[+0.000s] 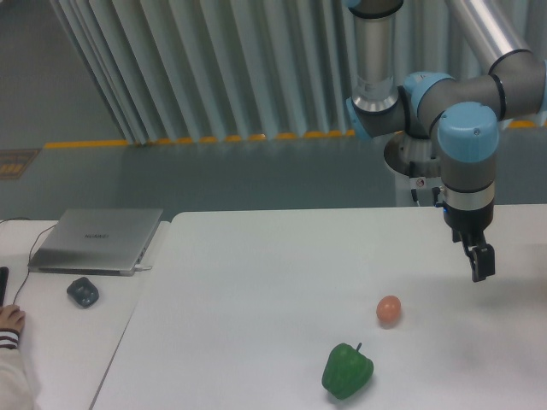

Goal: Place the red pepper on the table

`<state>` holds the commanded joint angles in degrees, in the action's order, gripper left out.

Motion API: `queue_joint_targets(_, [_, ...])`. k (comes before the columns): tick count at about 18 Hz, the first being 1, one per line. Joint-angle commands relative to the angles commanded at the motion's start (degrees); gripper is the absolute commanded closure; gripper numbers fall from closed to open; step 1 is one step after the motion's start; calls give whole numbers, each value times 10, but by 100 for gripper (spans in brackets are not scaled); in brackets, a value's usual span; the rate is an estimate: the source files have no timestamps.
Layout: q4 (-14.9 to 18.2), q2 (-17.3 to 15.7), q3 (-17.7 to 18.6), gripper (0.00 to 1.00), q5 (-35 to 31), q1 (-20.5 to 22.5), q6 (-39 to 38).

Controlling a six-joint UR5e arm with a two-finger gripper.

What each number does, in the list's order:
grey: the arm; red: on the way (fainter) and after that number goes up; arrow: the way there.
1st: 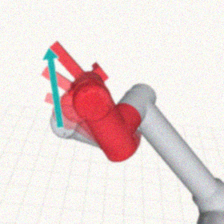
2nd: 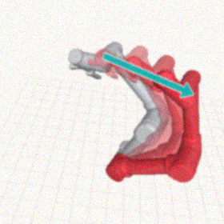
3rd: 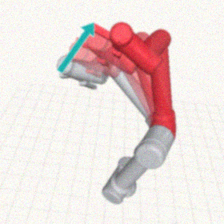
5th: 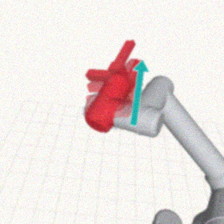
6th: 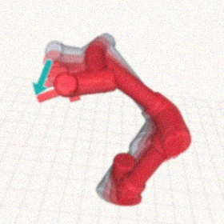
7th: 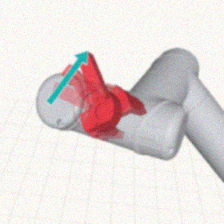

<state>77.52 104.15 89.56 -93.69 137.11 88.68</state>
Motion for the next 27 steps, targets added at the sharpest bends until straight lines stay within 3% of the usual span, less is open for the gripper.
queue_joint_targets(13, [-9,1,13,0,-4,0,-6])
queue_joint_targets(17, [-60,-1,26,0,-7,4,-39])
queue_joint_targets(22, [-78,3,0,0,-6,45,-30])
queue_joint_targets(25, [-80,8,-7,0,-8,73,27])
queue_joint_targets(27, [-83,9,-7,0,-48,92,129])
